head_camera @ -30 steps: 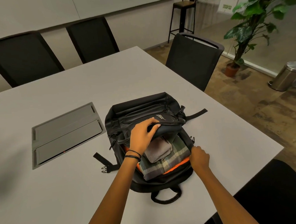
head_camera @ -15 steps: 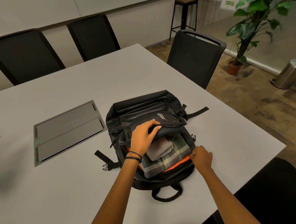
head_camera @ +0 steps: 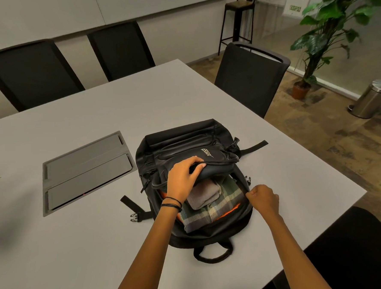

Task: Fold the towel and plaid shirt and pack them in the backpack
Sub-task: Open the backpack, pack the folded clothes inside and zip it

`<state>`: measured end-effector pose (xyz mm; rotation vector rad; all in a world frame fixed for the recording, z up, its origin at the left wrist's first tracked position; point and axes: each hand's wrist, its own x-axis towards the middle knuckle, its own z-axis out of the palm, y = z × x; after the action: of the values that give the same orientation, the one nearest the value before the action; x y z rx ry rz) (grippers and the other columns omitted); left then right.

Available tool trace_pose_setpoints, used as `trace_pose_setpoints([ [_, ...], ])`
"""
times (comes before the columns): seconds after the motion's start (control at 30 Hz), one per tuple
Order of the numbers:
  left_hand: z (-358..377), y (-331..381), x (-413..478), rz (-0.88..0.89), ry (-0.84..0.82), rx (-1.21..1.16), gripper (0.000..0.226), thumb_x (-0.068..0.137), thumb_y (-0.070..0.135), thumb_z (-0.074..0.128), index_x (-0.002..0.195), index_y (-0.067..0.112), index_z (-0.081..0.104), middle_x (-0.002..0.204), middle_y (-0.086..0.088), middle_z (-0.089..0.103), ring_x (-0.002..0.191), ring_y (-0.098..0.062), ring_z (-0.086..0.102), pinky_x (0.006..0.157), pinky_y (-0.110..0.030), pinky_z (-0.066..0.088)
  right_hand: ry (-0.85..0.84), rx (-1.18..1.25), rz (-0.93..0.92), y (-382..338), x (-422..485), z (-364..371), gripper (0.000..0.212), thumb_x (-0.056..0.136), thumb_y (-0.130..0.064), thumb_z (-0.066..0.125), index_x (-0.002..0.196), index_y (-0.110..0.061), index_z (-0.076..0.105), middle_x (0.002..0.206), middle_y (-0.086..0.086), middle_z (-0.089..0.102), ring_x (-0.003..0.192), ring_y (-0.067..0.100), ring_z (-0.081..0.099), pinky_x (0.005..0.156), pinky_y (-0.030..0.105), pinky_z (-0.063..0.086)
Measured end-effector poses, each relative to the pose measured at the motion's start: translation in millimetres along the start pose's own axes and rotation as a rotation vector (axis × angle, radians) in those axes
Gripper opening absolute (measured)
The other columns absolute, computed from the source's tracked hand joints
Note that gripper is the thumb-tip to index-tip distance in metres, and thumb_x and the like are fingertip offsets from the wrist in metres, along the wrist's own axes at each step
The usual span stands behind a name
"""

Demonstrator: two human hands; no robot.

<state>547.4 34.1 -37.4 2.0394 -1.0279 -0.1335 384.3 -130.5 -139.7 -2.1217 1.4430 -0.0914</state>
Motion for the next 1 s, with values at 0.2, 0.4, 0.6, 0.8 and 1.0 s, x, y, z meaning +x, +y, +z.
trace_pose_setpoints([
  [0.2, -1.5, -2.3, -1.2, 0.022, -0.011, 0.042, 0.016, 0.09, 0.031, 0.057, 0.1, 0.023, 0.068, 0.101, 0.011, 0.069, 0.096, -0.004, 0.061, 0.084, -0.024, 0.05, 0.023, 0.056, -0.023, -8.9, -1.9, -5.7, 0.024, 0.087, -0.021, 0.057, 0.065, -0.013, 0.05, 0.069, 0.004, 0.055, 0.068, 0.021, 0.051, 0.084, 0.033, 0.035],
  [0.4, -5.5, -8.4, -8.4, 0.075, -0.102, 0.157, 0.019, 0.089, 0.034, 0.059, 0.099, 0.02, 0.067, 0.104, 0.005, 0.069, 0.103, -0.012, 0.06, 0.085, -0.026, 0.045, 0.121, 0.101, -0.009, -10.2, -3.2, -8.4, 0.018, 0.089, -0.019, 0.053, 0.074, -0.009, 0.057, 0.074, 0.004, 0.057, 0.071, 0.02, 0.051, 0.082, 0.033, 0.034],
  [0.6, -6.3, -13.7, -14.0, 0.102, -0.161, 0.265, 0.016, 0.088, 0.033, 0.06, 0.095, 0.019, 0.065, 0.108, 0.006, 0.067, 0.106, -0.013, 0.059, 0.084, -0.028, 0.047, 0.188, 0.172, -0.009, -8.0, 6.0, -7.4, 0.016, 0.088, -0.016, 0.054, 0.075, -0.008, 0.057, 0.078, 0.008, 0.059, 0.071, 0.022, 0.053, 0.082, 0.035, 0.036],
  [0.8, -6.7, -7.0, -7.8, 0.129, -0.125, 0.296, 0.016, 0.091, 0.035, 0.054, 0.096, 0.022, 0.063, 0.101, 0.008, 0.067, 0.095, -0.01, 0.06, 0.074, -0.027, 0.047, 0.027, 0.266, -0.027, 1.9, 4.5, -6.7, 0.01, 0.088, -0.013, 0.059, 0.083, -0.005, 0.057, 0.082, 0.011, 0.059, 0.077, 0.025, 0.054, 0.077, 0.036, 0.047],
  [1.0, -7.4, -9.7, -2.6, 0.097, -0.105, 0.271, 0.015, 0.091, 0.038, 0.053, 0.094, 0.027, 0.063, 0.093, 0.01, 0.067, 0.089, -0.008, 0.061, 0.07, -0.034, 0.052, 0.091, 0.359, -0.247, -15.2, -25.6, 5.1, 0.013, 0.085, -0.011, 0.061, 0.075, -0.008, 0.053, 0.069, 0.012, 0.056, 0.062, 0.017, 0.051, 0.057, 0.023, 0.042],
])
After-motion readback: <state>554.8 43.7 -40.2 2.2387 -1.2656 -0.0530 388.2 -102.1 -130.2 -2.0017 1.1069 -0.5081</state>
